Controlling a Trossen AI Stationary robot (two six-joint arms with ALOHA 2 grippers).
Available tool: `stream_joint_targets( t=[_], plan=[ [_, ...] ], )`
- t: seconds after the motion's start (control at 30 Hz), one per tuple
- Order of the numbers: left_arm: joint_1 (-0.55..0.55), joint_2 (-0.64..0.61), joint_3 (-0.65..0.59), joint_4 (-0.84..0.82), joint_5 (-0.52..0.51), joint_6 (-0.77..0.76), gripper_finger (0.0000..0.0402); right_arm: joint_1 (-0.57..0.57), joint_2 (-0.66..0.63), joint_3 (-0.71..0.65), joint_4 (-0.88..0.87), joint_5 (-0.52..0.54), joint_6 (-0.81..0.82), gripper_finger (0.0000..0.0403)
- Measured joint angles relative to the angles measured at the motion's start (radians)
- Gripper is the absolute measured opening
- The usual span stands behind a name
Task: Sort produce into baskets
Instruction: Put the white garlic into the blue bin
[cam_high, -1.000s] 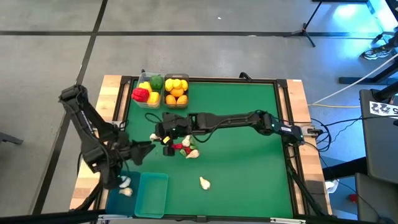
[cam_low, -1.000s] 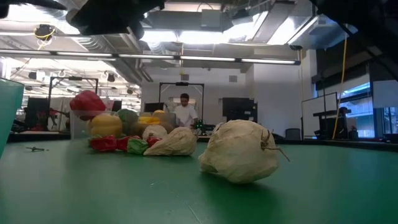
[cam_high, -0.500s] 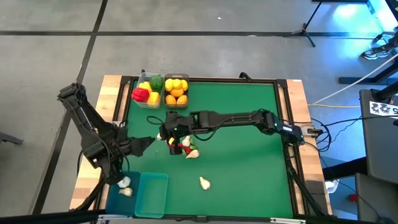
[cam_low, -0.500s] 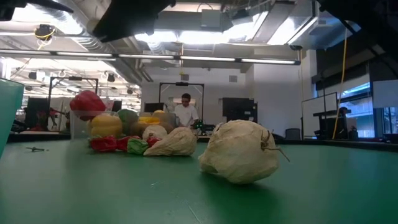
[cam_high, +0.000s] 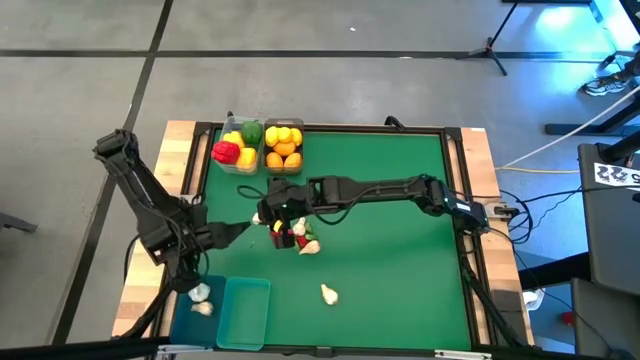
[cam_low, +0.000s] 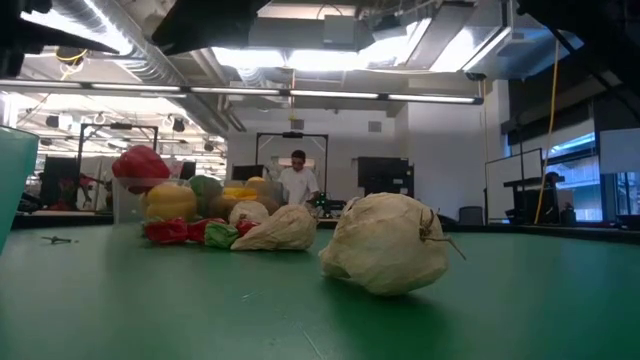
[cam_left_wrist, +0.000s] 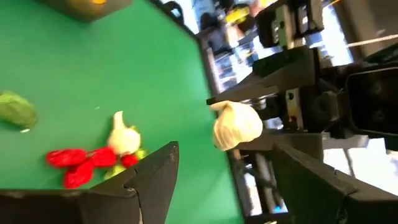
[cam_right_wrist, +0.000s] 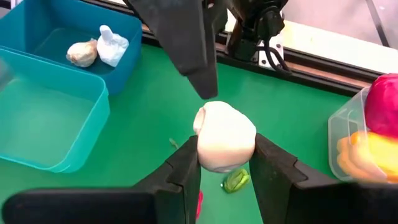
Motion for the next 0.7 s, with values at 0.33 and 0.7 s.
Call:
stream_joint_targets(
  t=[0.33, 0.7],
  plan=[
    [-0.05, -0.001, -0.031, 0.057, -0.124, 0.081, 0.0249, 0.005, -0.002, 0.0, 0.021, -0.043, 0.001, 0.0113],
    [-0.133, -0.067, -0.054, 0.082, -0.138, 0.123, 0.0249, 0.024, -0.002, 0.0, 0.044, -0.057, 0.001, 0.0113]
  ],
)
